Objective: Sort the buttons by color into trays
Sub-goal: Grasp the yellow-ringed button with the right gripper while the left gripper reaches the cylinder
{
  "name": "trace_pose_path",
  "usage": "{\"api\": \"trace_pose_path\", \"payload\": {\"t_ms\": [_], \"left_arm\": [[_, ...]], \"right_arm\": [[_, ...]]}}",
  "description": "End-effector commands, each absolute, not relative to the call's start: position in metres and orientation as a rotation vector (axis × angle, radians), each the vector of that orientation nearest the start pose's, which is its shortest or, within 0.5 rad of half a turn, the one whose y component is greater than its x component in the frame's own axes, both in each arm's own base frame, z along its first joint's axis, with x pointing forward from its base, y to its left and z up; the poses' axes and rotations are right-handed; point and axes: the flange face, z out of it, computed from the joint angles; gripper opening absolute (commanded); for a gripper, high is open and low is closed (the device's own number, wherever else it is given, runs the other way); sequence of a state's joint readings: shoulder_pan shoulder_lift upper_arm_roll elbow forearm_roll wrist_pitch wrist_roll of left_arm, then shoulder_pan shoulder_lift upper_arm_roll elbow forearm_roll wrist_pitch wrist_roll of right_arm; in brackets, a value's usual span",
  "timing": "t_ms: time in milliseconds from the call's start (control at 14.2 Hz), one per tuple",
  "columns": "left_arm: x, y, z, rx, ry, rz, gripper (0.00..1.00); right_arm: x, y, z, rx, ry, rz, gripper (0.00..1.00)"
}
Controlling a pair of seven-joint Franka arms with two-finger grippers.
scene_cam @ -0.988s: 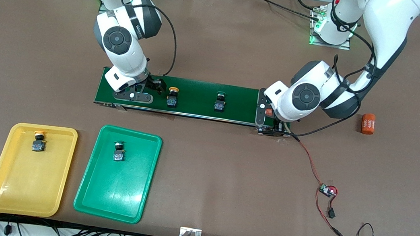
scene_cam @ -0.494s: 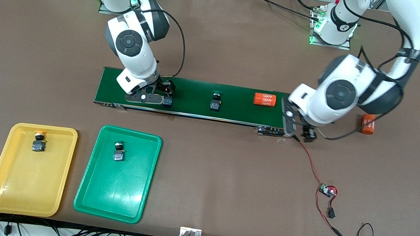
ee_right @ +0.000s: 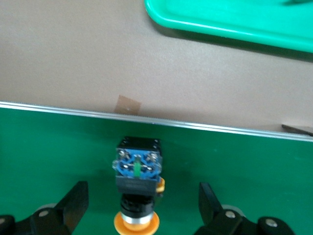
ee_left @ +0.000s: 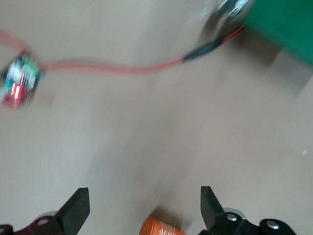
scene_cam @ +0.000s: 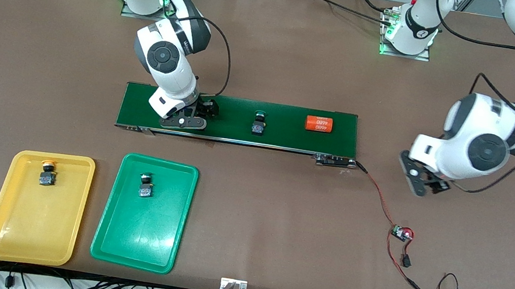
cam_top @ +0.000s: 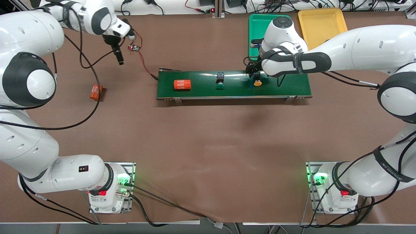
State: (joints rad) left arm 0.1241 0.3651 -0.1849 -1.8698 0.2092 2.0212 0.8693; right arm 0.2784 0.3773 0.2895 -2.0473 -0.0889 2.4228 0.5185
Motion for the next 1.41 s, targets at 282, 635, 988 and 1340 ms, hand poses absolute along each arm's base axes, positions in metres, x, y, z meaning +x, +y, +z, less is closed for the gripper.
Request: {"api": "trace_pose_path", "payload": {"t_ms": [282, 635, 988, 1340], "left_arm": [[0.594, 0.07, 0.284, -3.062, 0.782, 0.419, 1.0], [0.561, 0.124, 0.244, -3.083, 0.377, 0.531, 1.0], [0.525, 0.146, 0.21, -3.069, 0.364, 0.423, 1.0], [0.494, 0.143, 0.189, -3.065, 0.43, 0.27, 1.0]], "right_arm": [[0.51, 0.313, 0.227, -3.087, -0.223, -0.026, 0.85], [0.529, 0.296, 0.246, -3.093, -0.177, -0.047, 0.13], [0.584, 0.266, 0.327, -3.112, -0.048, -0.091, 0.09], [0.653, 0.151, 0.328, -3.1, -0.153, -0.165, 0.09]]}}
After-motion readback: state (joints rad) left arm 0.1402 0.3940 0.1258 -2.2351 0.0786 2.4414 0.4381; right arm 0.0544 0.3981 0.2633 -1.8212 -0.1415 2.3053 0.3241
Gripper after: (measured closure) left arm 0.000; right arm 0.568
